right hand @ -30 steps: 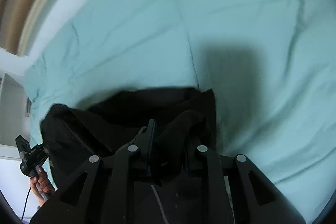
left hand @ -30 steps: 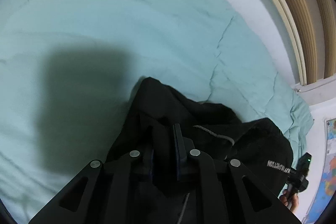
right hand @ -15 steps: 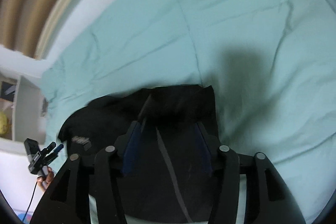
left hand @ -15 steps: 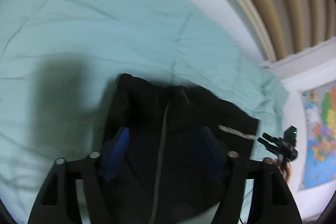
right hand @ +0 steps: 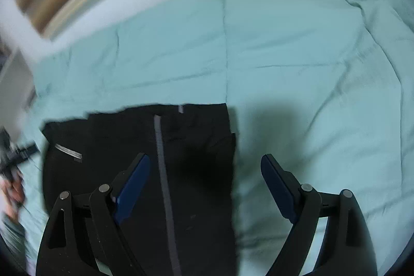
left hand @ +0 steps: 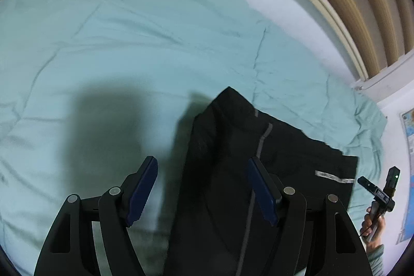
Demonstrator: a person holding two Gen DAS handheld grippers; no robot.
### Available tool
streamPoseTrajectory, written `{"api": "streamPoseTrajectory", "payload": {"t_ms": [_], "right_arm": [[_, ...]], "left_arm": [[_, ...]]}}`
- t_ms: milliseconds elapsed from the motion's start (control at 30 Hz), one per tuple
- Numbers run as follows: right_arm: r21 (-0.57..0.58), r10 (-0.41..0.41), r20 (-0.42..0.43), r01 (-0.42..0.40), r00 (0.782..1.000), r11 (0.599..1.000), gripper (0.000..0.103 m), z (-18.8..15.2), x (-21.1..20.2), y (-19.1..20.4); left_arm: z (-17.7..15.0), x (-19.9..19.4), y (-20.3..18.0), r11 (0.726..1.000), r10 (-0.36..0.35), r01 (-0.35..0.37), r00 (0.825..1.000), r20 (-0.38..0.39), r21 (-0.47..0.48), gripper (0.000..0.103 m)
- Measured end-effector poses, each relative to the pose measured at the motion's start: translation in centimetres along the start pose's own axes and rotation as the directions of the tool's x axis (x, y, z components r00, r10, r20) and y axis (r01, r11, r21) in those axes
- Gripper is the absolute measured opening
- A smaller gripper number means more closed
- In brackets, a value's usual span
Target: Fold large clothes
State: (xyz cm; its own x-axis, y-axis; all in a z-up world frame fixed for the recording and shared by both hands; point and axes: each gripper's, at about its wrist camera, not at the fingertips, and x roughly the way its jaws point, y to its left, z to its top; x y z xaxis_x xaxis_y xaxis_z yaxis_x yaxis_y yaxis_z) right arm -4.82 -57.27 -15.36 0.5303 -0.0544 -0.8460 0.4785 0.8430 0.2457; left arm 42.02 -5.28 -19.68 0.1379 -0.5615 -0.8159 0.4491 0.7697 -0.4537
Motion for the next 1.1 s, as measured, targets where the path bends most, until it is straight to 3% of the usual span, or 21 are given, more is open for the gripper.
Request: {"api": "streamPoseTrajectory", "payload": {"t_ms": [167,400,433,467,533,633,700,800,900,1000,1100], "right_arm": [[-0.044,0.074,-0.051,-0.076,0.996,0.996,0.089,0.9,4.7,-1.1],[-0.017,0.193,-0.106,-0.196,0.975,0.981,0.085,2.9,9.6,-2.4],[-0.021,0.202,-0.105,-0.205,0.974,0.978,0.066,2.8,10.0,-1.7],[-0.037,0.202,-0.099,-0.206,0.974,0.978,0.043,2.7,9.9,-1.3],[-0.086,0.144,-0.081,-0.151,0.986,0.985,0.027,2.2,9.2,-0.3],[-0.152,0.04,0.008,-0.038,0.999,0.988,0.021,1.5,6.5,1.0],[-0.151,-0.003,0.082,0.015,0.997,0.988,0.019,1.3,3.8,1.2],[-0.156,-0.041,0.175,0.069,0.984,0.985,0.017,2.0,-0.1,1.9],[-0.192,-0.135,0.248,0.185,0.959,0.964,0.017,4.1,-1.7,3.8],[-0.149,-0.187,0.238,0.226,0.953,0.963,0.017,6.6,0.7,3.8],[-0.128,-0.234,0.129,0.25,0.964,0.96,0.017,7.7,6.5,3.4]], "left_arm": [[1.6,3.0,0.7,0.997,-0.078,0.079,0.996,-0.03,0.014,0.073],[3.1,6.7,1.1,0.974,-0.226,0.227,0.966,-0.121,-0.004,0.073],[3.2,6.9,0.9,0.975,-0.222,0.224,0.969,-0.111,0.003,0.073],[3.1,6.6,0.5,0.98,-0.197,0.2,0.977,-0.087,0.027,0.055],[2.6,6.0,-0.2,0.987,-0.139,0.142,0.989,-0.044,0.075,0.027],[1.7,3.6,-0.5,0.986,-0.144,0.14,0.989,0.039,0.085,0.013],[1.4,1.3,-0.8,0.986,-0.156,0.149,0.983,0.095,0.073,0.012],[2.2,-2.7,-1.7,0.974,-0.225,0.215,0.957,0.181,0.078,0.012],[4.0,-4.2,-3.7,0.978,-0.197,0.172,0.949,0.247,0.12,0.012],[6.1,-1.5,-4.0,0.993,-0.105,0.088,0.966,0.236,0.083,0.013],[6.8,4.4,-2.9,0.999,0.029,-0.033,0.993,0.115,0.036,0.013]]}}
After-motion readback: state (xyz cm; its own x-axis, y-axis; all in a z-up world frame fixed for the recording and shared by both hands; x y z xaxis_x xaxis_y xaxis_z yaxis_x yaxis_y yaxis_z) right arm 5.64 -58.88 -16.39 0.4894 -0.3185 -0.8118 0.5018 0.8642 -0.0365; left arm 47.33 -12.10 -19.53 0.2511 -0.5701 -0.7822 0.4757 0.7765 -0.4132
